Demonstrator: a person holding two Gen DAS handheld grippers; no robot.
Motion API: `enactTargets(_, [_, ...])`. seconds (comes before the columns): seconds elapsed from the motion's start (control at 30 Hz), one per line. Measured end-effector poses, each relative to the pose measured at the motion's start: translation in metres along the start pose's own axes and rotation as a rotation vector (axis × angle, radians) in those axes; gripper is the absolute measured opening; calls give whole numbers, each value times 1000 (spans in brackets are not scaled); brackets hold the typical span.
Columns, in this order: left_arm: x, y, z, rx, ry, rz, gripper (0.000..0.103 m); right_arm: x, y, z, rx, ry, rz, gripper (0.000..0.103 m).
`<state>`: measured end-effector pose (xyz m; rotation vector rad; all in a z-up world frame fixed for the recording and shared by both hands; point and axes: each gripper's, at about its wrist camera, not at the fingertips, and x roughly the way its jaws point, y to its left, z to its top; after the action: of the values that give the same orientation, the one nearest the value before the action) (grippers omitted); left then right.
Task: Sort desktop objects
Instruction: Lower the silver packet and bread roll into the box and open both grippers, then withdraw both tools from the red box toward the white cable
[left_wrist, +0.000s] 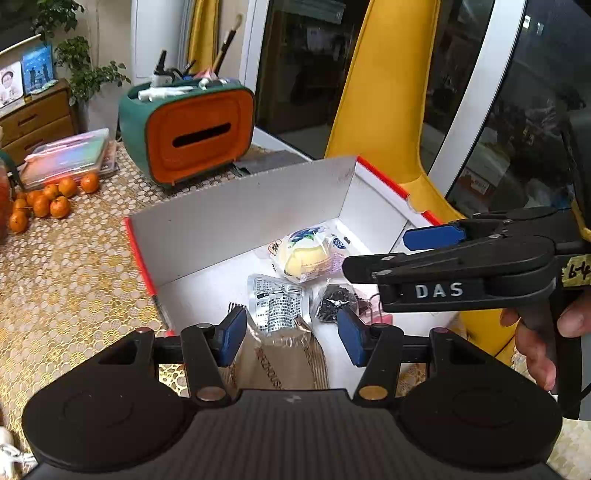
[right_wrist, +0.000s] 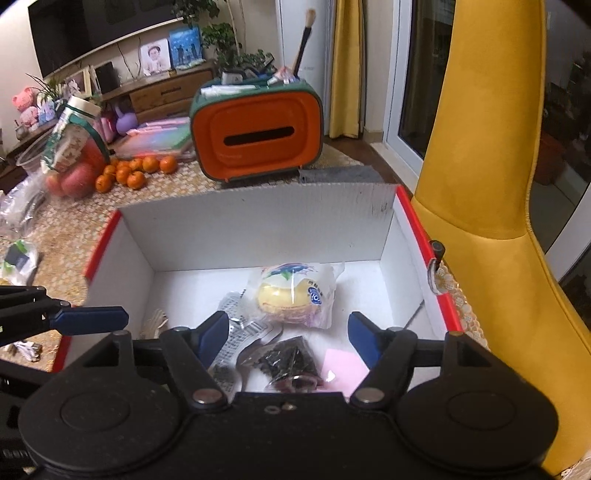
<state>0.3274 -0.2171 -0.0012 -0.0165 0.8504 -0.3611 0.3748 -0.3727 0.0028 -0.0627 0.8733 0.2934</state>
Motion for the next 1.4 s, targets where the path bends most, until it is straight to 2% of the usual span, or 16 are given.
enactTargets(0.33, [-62,18,-21,-35,-73,10,53,-50,18,-14,-13,-91,48,74])
enactTargets(0.63, [-110,46,-43,-86,-129,38,53,-82,56,-30,-50,-151,97,75])
enactTargets(0.87, [-142,65,-66,-78,-175,81,54,-100,93,-45,-83,-185,149,78])
enactTargets(1.1, [-170,93,-92,-93,-205,109,65,-104,136,-60,-146,-202,179,80])
enactTargets(1.4, [-183,141,-131,-182,-186,122,73,-90,182,-70,-203,-189,217,82])
